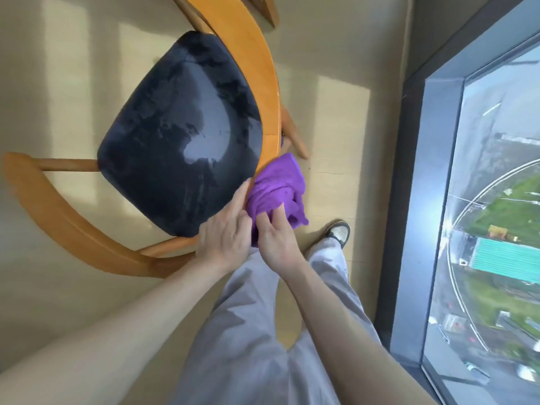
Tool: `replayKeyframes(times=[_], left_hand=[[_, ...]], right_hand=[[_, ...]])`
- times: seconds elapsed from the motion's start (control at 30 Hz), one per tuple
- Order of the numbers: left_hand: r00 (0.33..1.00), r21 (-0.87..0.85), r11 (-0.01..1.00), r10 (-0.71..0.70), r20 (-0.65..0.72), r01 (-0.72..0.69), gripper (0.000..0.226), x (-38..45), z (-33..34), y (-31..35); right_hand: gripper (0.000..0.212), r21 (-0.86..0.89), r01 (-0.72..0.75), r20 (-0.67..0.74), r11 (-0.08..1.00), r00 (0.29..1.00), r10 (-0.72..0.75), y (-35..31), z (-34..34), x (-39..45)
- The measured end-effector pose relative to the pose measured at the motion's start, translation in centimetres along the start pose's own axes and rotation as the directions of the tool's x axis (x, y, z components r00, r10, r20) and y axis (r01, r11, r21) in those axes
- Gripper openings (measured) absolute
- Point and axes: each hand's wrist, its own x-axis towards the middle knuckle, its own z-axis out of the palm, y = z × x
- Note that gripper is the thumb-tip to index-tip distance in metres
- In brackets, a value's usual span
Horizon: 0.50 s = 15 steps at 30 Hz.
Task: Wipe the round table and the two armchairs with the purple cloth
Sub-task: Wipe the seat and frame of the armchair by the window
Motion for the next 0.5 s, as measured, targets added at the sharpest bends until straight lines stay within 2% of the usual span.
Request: replayKeyframes(times=[0.1,0.2,0.3,0.4,0.5], left_hand=[[0.999,0.043,0.998,0.044,-0.028,-0.043,0.061,-0.1,0.1,0.2],[0.996,0.139,0.989,0.061,-0.071,-0.05,0.059,-0.3,0.4,-0.1],[0.991,0.17,0.983,0.09,-0.1,-0.072,0.058,-0.3,0.7,-0.2],[0.99,0.167,0.984,0.087,-0.11,-0.068,0.058,-0.4,0.8,-0.3],[0.987,0.175,0.982,0.091,-0.133,-0.067,0.059,-0.3,0.8,-0.4]], right_hand=[[0.004,-0.031,0.027,-0.049,0.999,0.998,-0.028,-3.0,-1.7,4.3],[0.032,-0.165,0.091,-0.079,0.982,0.991,-0.105,-7.1,-2.9,10.2],[0.041,-0.234,0.128,-0.134,0.964,0.978,-0.162,-10.5,-3.4,14.6],[0.049,-0.237,0.137,-0.14,0.962,0.975,-0.173,-10.5,-3.2,14.8],[0.071,-0.23,0.173,-0.112,0.958,0.973,-0.203,-8.5,-2.8,12.6]])
